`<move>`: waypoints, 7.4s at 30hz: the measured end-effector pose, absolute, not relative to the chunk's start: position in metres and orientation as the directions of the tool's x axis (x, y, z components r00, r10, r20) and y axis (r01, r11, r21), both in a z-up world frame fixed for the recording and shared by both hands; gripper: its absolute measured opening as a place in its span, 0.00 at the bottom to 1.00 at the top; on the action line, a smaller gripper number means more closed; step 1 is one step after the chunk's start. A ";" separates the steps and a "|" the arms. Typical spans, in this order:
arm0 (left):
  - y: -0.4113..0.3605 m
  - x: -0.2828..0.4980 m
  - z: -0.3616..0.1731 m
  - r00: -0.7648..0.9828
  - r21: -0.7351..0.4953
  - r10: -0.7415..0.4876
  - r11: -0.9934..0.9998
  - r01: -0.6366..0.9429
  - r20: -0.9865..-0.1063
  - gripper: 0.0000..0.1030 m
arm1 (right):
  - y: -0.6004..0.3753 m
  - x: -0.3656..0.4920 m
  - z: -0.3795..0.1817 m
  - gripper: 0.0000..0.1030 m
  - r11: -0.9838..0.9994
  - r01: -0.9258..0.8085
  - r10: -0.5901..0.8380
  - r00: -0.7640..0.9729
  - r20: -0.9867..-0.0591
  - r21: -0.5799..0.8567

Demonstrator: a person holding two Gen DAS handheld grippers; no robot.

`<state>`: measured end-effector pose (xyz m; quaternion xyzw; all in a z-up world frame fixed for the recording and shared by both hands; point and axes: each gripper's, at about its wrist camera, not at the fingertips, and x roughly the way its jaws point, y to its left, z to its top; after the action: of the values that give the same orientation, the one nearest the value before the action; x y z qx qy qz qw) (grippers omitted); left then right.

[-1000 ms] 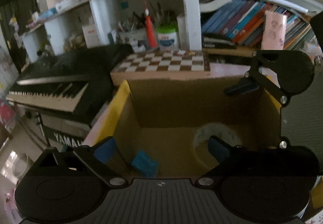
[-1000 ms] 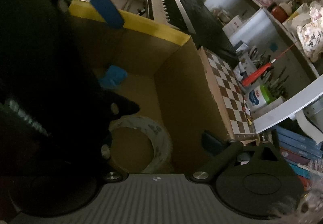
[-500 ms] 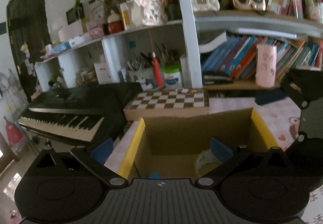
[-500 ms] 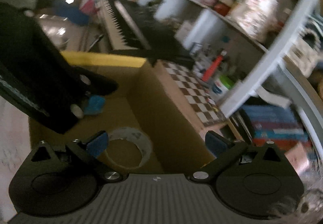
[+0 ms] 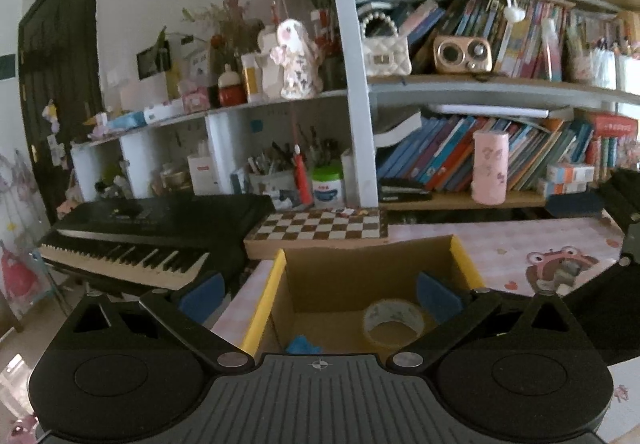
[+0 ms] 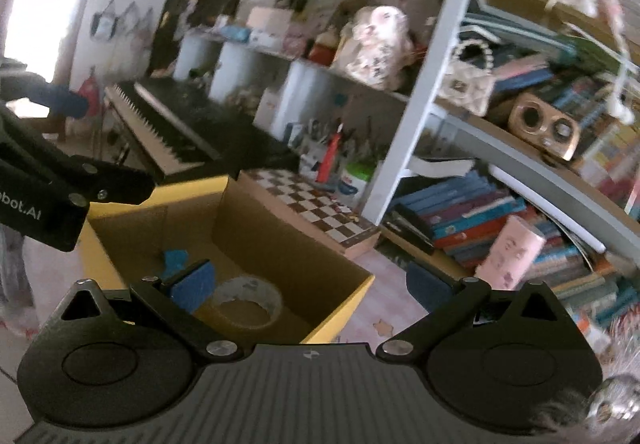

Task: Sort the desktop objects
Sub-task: 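Lift both open tools out of the box and back toward the table, then move the right tool toward the white-and-blue spray bottle beside the pig, then close the right tool around the spray bottle and lift it, then grasp the small white-and-red stapler box with the left tool while the right tool holds the bottle, then carry the stapler box and spray bottle over the yellow box with both tools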

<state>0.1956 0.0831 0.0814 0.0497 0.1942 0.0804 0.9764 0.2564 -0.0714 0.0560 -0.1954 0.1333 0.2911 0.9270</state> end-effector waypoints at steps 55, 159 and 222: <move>0.030 0.002 0.003 0.825 -0.070 -0.020 0.997 -0.023 -0.564 1.00 | -0.148 0.003 -0.014 0.99 0.960 -0.242 0.124 0.820 -0.559 -0.143; -0.169 0.284 -0.029 0.727 -0.007 0.007 1.000 -0.016 -0.686 1.00 | -0.322 0.344 -0.068 0.29 0.703 -0.702 0.344 0.474 -0.810 -0.112; -0.114 0.183 0.008 0.788 -0.192 -0.197 0.976 0.102 -0.583 0.51 | -0.307 0.217 -0.003 0.29 0.896 -0.443 0.338 0.618 -0.710 0.040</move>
<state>0.1832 -0.1144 0.0076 -0.0752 0.3157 -0.0794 0.9425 0.2170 -0.3067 -0.0034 -0.0696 0.3787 0.2176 0.8969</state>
